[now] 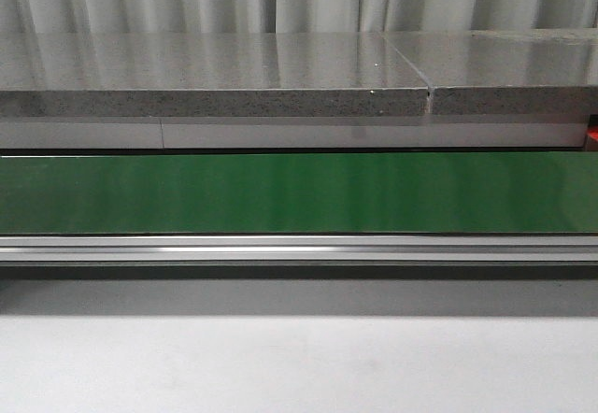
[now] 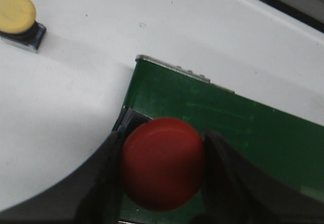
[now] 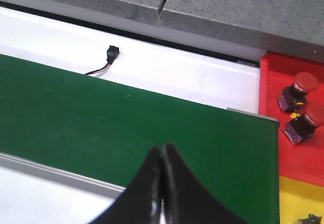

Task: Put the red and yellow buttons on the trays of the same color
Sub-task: 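Grasp a red button with the left gripper and set it on the belt, then move the left gripper over the yellow button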

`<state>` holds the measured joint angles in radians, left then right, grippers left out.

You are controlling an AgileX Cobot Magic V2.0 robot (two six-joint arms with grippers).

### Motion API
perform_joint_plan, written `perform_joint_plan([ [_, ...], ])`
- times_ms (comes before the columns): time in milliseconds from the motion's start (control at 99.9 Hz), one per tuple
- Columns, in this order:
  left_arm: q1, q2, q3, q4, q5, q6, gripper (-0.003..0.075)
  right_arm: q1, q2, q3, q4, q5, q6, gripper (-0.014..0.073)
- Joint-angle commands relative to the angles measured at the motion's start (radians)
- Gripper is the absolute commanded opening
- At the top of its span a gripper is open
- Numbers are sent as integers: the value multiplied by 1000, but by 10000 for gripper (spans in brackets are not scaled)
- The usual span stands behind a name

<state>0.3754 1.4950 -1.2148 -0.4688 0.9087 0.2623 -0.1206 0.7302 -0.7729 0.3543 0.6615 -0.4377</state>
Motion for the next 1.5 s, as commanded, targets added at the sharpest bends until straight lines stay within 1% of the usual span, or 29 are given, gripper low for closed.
perform_joint_plan([
  [0, -28, -55, 28, -63, -73, 25, -19, -1, -4, -26, 10, -61, -9, -69],
  [180, -92, -56, 71, -70, -109, 37, -19, -1, -4, -26, 10, -61, -9, -69],
  [280, -108, -50, 72, -72, -132, 37, -19, -1, -4, -26, 10, -61, -9, -69],
  [670, -112, 42, 72, -74, -115, 37, -18, -1, -4, -26, 10, -61, -9, -69],
  [730, -112, 49, 72, -74, -108, 37, -7, -1, -4, -26, 10, -61, -9, -69],
  [780, -112, 50, 72, -74, -104, 37, 31, -1, -4, -26, 10, -61, -9, -69],
  [850, -112, 50, 72, -74, -99, 39, 137, -1, -4, -26, 10, -61, -9, -69],
  [900, -112, 50, 72, -74, -93, 39, 253, -1, -4, -26, 10, -61, -9, -69],
  [920, -112, 50, 72, -74, -90, 39, 285, -1, -4, -26, 10, -61, -9, -69],
  [971, -112, 50, 72, -74, -86, 39, 408, -1, -4, -26, 10, -61, -9, -69],
  [991, -112, 50, 72, -74, -86, 39, 437, -1, -4, -26, 10, -61, -9, -69],
  [1021, -112, 50, 72, -74, -85, 39, 504, -1, -4, -26, 10, -61, -9, -69],
  [1071, -112, 50, 72, -74, -84, 39, 579, -1, -4, -26, 10, -61, -9, -69],
  [1111, -112, 50, 68, -81, -83, 39, 624, -1, -4, -26, 10, -61, -9, -69],
  [1161, -112, 50, 63, -97, -79, 39, 654, -1, -4, -26, 10, -61, -9, -69],
  [1201, -112, 50, 53, -108, -74, 39, 664, -1, -4, -26, 10, -61, -9, -69],
  [1331, -112, 50, -6, -114, -50, 39, 663, -1, -4, -26, 10, -61, -9, -69],
  [1491, -101, 50, -104, -114, -54, 37, 663, -1, -4, -26, 10, -60, -9, -69],
])
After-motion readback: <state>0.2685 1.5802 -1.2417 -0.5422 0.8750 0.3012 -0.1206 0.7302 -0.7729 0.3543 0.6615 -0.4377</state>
